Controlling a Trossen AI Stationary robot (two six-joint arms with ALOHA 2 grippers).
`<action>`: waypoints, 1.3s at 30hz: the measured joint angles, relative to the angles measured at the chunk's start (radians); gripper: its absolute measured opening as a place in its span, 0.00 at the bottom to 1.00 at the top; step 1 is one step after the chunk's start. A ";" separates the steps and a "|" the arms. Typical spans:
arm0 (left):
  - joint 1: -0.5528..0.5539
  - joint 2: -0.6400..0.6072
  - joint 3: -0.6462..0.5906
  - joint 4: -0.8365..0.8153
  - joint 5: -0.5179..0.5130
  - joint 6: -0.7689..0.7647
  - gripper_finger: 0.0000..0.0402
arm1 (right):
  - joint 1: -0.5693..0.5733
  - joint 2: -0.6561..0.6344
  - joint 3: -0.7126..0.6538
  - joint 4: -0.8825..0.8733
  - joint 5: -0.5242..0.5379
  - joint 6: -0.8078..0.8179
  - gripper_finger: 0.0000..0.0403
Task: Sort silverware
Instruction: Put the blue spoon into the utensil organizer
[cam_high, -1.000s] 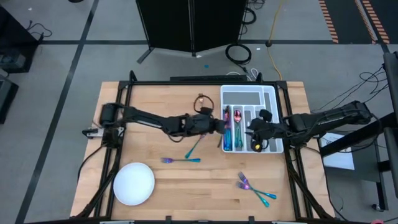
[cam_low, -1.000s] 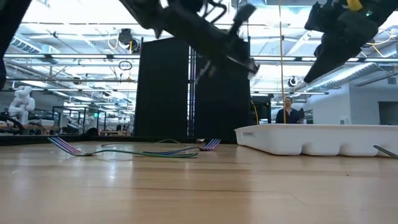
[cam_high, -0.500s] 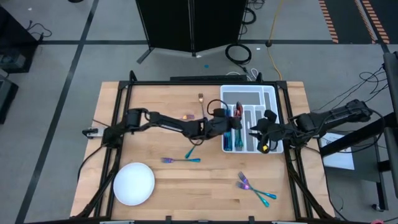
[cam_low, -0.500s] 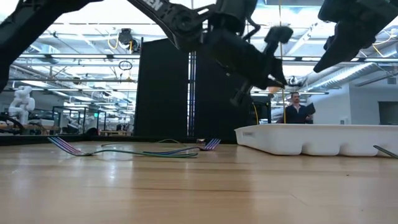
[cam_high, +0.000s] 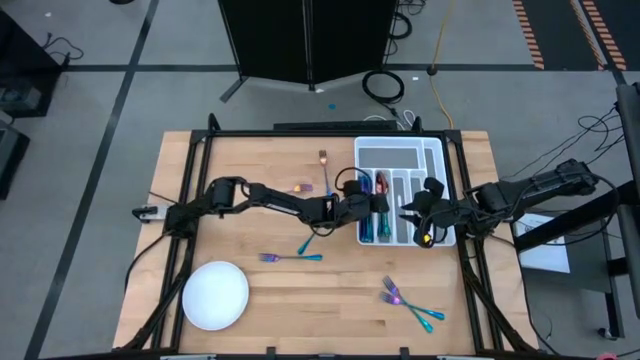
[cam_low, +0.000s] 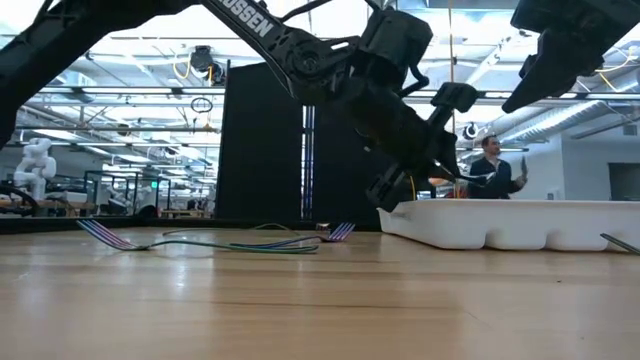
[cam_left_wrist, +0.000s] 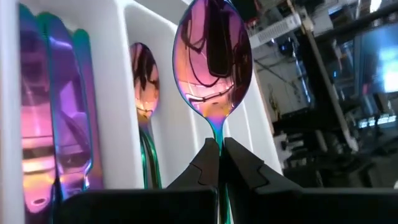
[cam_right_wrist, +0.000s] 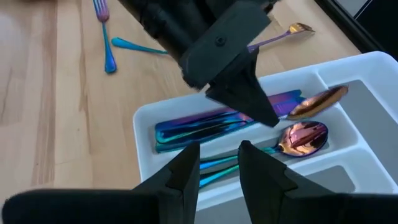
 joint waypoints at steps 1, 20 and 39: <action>0.002 0.000 0.000 0.002 0.011 0.012 0.02 | 0.000 0.000 0.000 0.004 0.000 0.000 0.24; 0.018 -0.001 0.000 0.020 0.045 0.008 0.06 | 0.000 0.000 0.000 0.029 -0.003 -0.012 0.24; 0.017 -0.001 0.000 0.026 0.044 0.053 0.07 | 0.000 0.000 0.000 0.041 -0.009 -0.004 0.24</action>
